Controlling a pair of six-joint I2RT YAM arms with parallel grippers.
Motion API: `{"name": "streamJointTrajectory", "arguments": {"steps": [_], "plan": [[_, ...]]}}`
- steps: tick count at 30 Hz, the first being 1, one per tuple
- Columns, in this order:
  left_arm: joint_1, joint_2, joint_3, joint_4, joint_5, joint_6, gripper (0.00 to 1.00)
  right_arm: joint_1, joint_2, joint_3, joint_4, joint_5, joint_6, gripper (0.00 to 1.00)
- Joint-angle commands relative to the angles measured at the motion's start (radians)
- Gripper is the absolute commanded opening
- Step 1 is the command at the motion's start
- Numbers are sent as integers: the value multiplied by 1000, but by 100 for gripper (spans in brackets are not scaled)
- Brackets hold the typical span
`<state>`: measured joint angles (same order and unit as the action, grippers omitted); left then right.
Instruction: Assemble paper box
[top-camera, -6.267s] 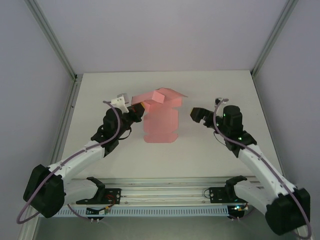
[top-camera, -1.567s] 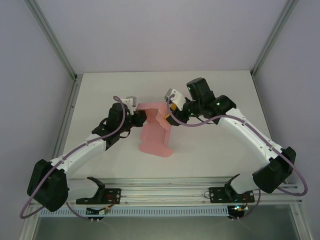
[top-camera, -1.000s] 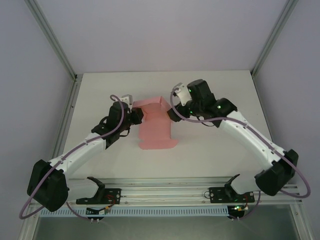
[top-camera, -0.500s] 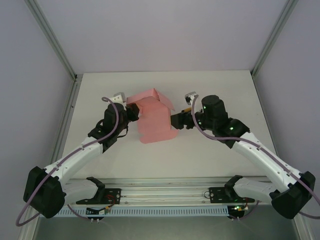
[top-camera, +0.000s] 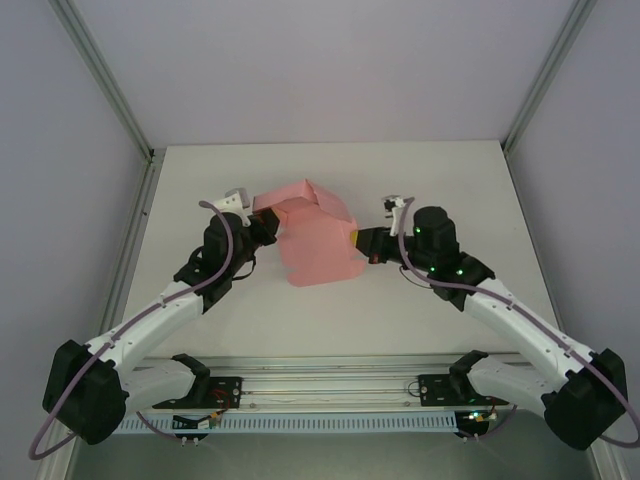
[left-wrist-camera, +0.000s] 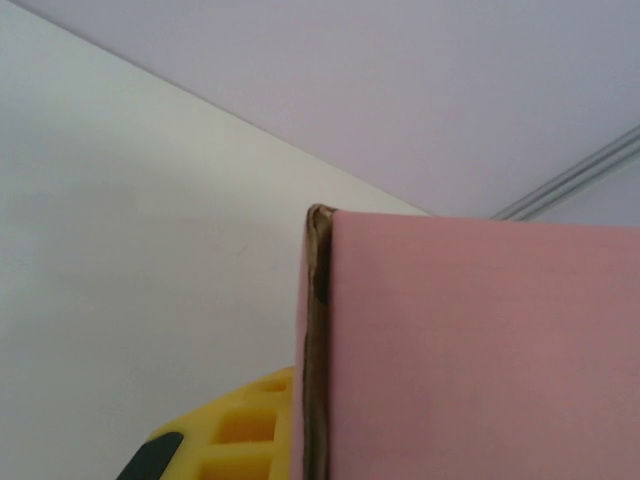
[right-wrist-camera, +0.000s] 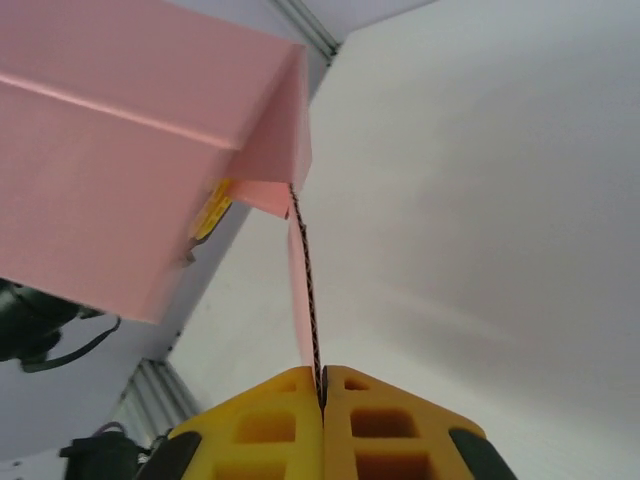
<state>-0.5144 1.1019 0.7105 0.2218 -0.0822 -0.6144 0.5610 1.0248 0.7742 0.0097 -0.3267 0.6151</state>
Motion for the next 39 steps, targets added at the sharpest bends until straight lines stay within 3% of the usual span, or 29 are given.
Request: {"name": "streamJointTrajectory", "arguments": {"steps": [1,6,9,10,12,16,18,22,27,31,35,39], "plan": [[3,-40,-12,95,59,-47,0,-104,-22,-89,261,-156,207,0],[5,-38,-16,143,112,-54,0,-140,41,-85,318,-314,303,5],[4,-38,-8,122,120,-45,0,-141,37,-36,215,-331,200,14],[5,-38,0,98,114,-31,0,-140,14,-4,122,-297,134,21],[4,-42,16,41,100,-1,0,-141,-50,63,-78,-197,-37,48],[5,-44,30,-32,123,79,0,-143,-179,162,-375,98,-232,61],[4,-43,32,-48,142,98,0,-146,-216,202,-443,161,-284,62],[4,-37,39,-52,195,130,0,-150,-179,312,-496,122,-440,64],[5,-24,50,-50,248,149,0,-150,4,453,-549,-194,-759,62],[5,-19,65,-64,296,168,0,-149,178,639,-701,-201,-859,54],[4,-6,78,-81,297,173,0,-142,289,716,-824,-410,-1049,54],[4,4,84,-88,287,177,0,-89,355,764,-893,-459,-1051,48]]}}
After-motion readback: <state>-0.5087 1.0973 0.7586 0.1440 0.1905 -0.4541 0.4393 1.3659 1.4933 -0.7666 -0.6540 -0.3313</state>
